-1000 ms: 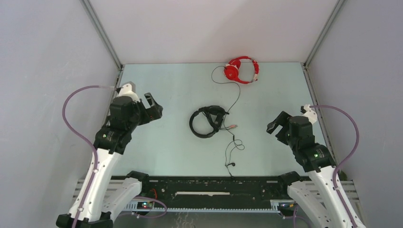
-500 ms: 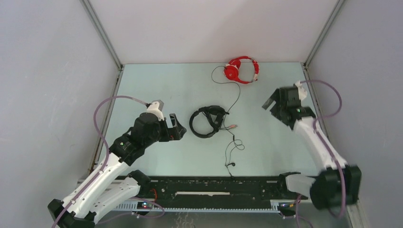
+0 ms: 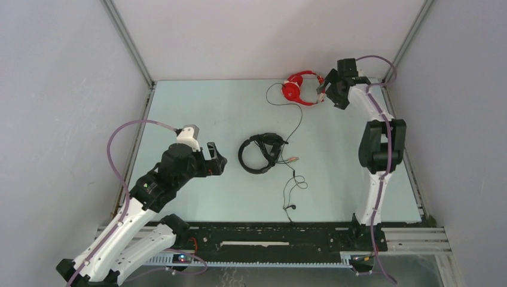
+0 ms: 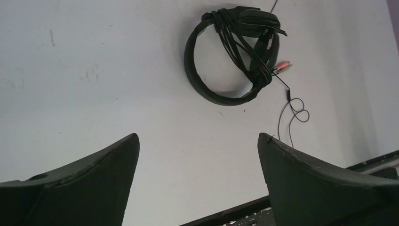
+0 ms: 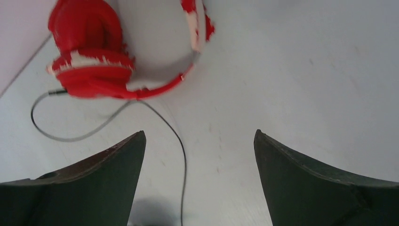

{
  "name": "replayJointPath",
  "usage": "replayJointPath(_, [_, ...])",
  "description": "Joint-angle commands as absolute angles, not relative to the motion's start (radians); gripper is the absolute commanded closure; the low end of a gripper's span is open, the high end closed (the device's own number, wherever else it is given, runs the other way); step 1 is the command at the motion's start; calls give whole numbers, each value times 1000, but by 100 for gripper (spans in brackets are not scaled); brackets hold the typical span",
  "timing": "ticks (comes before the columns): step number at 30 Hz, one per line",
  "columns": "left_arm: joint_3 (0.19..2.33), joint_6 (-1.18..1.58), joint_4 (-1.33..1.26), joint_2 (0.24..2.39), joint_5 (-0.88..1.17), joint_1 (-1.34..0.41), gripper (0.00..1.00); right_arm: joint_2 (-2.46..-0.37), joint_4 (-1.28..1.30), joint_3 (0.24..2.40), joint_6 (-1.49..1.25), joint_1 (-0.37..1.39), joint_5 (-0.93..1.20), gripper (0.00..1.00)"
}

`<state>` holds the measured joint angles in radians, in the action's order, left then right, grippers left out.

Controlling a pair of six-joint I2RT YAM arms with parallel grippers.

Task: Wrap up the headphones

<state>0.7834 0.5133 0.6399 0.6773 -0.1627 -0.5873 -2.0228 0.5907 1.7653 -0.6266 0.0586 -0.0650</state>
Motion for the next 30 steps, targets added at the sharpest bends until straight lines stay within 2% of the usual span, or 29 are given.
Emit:
replayJointPath(1, [819, 517, 650, 675, -226, -592, 0, -2199, 660, 1992, -642, 53, -51, 7])
replayJointPath(8, [841, 499, 693, 669, -242, -592, 0, -2476, 723, 2340, -654, 68, -129, 9])
replayJointPath(13, [835, 506, 712, 663, -264, -591, 0, -2563, 679, 2393, -692, 67, -150, 13])
replayJointPath(19, [827, 515, 718, 660, -273, -592, 0, -2632, 643, 2429, -690, 80, -152, 27])
replayJointPath(22, [831, 513, 719, 668, -278, -592, 0, -2663, 664, 2475, -709, 78, -129, 49])
replayJointPath(28, [826, 518, 721, 664, -274, -592, 0, -2600, 668, 2408, -692, 72, -162, 100])
replayJointPath(30, [821, 521, 715, 656, -268, -592, 0, -2537, 661, 2359, -687, 64, -172, 100])
